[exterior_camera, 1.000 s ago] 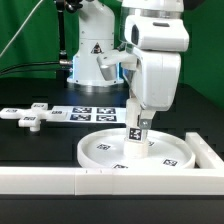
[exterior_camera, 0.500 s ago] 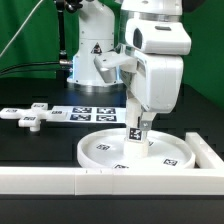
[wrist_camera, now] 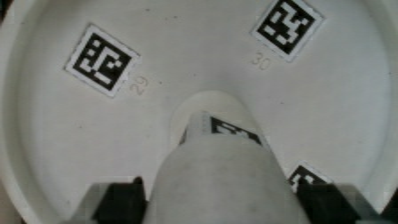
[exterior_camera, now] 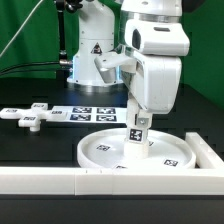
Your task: Assemble round table
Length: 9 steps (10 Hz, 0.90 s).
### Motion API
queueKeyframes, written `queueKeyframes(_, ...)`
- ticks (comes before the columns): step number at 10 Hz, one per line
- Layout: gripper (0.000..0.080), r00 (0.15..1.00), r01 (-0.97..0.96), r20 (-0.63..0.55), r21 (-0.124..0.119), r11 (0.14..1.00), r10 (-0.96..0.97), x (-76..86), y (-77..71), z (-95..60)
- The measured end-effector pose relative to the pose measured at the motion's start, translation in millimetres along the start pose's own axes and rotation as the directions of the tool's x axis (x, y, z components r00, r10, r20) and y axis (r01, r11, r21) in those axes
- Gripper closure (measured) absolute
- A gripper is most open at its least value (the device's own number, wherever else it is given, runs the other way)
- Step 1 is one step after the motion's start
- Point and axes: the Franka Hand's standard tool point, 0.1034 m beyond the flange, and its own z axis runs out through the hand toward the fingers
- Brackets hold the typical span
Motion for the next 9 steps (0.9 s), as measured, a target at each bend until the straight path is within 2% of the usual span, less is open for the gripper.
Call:
queueKeyframes(3,0.0393,0.995,-0.101,0.000,0.003,0.995,0.101,0.0,-0.5,0.2)
queueKeyframes(4,0.0393,0.968,-0.252,0.004,0.016,0.968,0.252,-0.6,-2.6,0.5)
queueKeyframes(6,0.0392,0.889,-0.458,0.008,0.018,0.889,0.458,0.7,-5.3,1.0)
queueKeyframes(9,0.0392,0.698,-0.716,0.016,0.017,0.698,0.716,2.8,-10.1,1.5)
